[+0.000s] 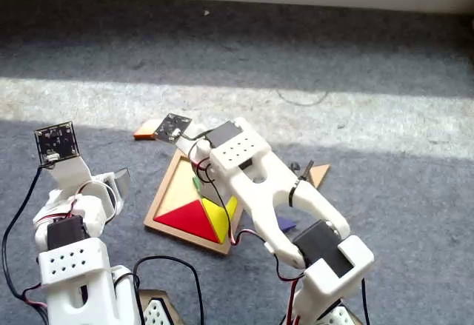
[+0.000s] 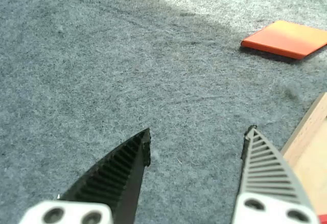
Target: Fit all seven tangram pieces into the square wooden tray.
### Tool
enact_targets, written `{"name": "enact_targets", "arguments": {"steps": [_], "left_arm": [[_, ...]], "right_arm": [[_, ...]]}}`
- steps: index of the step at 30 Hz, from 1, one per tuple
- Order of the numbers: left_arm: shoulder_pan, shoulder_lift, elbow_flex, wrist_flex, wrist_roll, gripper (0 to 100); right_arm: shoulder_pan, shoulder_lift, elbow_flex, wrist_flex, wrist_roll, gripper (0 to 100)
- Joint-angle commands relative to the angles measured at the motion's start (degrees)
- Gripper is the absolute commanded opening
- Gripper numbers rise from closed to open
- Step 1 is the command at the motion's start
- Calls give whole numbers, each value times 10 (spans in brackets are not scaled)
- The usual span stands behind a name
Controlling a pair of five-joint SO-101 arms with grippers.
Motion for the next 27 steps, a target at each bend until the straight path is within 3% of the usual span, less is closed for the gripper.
{"name": "enact_targets", "arguments": {"steps": [1, 9, 14, 18, 23, 27], "left_arm": [[7, -9, -3, -9, -4, 294], [7, -9, -3, -9, -4, 294], [7, -9, -3, -9, -4, 294], [7, -9, -3, -10, -4, 294], [7, -9, -3, -10, -4, 294], [7, -9, -3, -10, -4, 294]], "right_arm": [[19, -13, -31, 7, -9, 101], [69, -112, -28, 49, -14, 15], [182, -229, -17, 51, -59, 10], [260, -234, 1, 50, -79, 10], [288, -201, 2, 54, -125, 22], [276, -197, 5, 76, -143, 101]]}}
